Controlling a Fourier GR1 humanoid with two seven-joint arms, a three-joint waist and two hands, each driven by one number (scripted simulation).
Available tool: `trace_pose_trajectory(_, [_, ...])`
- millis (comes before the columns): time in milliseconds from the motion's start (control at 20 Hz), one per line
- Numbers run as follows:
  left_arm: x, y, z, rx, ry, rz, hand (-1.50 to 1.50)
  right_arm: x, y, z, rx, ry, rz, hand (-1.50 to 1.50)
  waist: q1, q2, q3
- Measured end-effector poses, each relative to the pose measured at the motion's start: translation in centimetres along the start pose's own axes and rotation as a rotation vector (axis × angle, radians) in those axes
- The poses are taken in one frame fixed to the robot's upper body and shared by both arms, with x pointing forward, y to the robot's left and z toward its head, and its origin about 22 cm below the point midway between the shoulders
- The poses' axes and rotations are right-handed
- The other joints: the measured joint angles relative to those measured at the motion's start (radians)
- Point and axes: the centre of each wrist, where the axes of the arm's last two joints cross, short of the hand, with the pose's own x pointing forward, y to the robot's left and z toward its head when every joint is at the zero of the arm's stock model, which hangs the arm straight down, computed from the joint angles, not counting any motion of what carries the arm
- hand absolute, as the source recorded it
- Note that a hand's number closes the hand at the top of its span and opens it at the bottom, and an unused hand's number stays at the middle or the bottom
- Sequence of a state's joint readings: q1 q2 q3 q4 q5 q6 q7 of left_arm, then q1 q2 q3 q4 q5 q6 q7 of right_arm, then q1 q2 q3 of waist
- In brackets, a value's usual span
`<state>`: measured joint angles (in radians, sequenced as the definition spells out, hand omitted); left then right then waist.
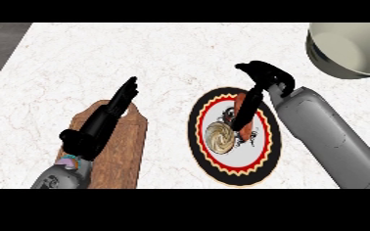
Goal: Pick the sweet potato from the plate and place it in the bowl
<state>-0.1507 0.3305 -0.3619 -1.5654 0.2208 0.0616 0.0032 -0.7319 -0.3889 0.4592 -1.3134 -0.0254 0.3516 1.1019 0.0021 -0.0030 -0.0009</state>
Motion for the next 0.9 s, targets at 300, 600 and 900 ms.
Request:
trace_pose_trajectory(300, [0.0, -0.6, -0.3, -0.001, 0.0, 0.003, 0.0, 0.4, 1.2, -0.2, -0.071, 0.01, 0.04, -1.5, 0.0, 0.001, 0.0])
trace_pose_trajectory(600, [0.8, 0.0, -0.5, 0.0, -0.002, 0.001, 0.0, -0.3, 2.5, -0.7, -0.15, 0.048, 0.082, -1.5, -0.002, 0.001, 0.001])
trace_pose_trajectory(900, [0.2, -0.3, -0.5, -0.005, -0.001, 0.004, 0.0, -1.6, 3.9, -2.0, -0.174, 0.099, 0.088, -1.5, -0.002, 0.002, 0.0])
